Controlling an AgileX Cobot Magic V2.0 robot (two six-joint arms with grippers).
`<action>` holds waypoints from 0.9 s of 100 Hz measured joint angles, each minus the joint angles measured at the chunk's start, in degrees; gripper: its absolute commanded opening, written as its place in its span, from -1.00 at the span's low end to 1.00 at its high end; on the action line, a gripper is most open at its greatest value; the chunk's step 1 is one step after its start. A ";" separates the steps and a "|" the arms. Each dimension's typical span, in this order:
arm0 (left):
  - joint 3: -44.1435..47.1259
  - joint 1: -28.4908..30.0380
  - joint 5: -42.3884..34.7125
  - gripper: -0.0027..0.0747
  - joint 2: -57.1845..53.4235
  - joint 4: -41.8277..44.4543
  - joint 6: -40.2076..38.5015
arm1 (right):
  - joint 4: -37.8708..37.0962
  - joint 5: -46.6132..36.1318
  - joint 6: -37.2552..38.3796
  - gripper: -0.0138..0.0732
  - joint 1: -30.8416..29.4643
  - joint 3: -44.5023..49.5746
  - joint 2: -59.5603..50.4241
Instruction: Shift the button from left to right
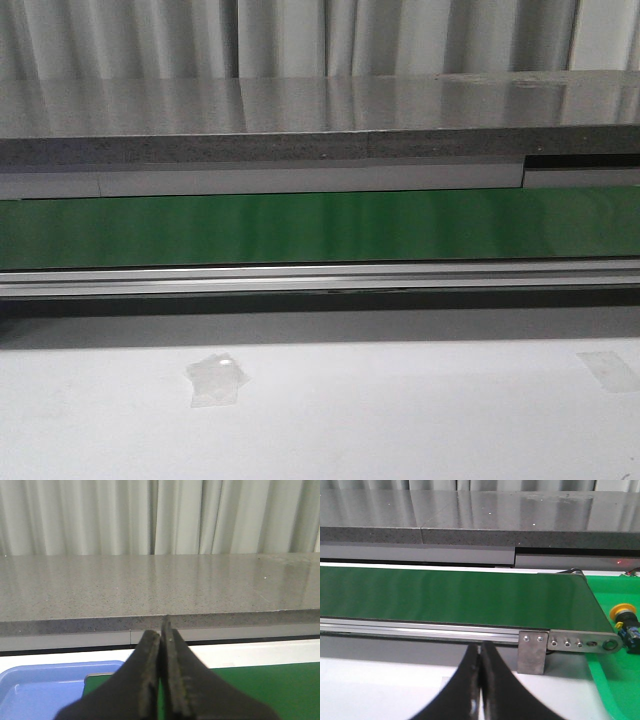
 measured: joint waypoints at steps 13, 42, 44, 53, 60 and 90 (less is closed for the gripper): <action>0.00 0.00 0.00 -0.98 0.00 0.00 0.00 | 0.00 0.00 0.00 -0.84 0.00 0.00 0.00; 0.00 0.00 0.00 -0.98 0.00 1.42 0.00 | 0.00 0.00 0.00 -0.84 0.00 0.00 0.00; 0.10 0.00 0.00 -0.98 0.00 2.36 0.00 | 0.00 0.00 0.00 -0.84 0.00 0.00 0.00; 0.71 0.00 0.00 -0.98 0.00 8.14 -3.06 | 0.00 0.00 0.00 -0.84 0.00 0.00 0.00; 1.93 0.00 0.00 -0.98 -0.06 14.05 -8.20 | 0.00 0.00 0.00 -0.84 0.00 0.00 0.00; 11.49 0.00 -3.58 -0.98 -7.13 30.31 -25.30 | 0.00 0.00 0.00 -0.84 0.00 0.00 0.00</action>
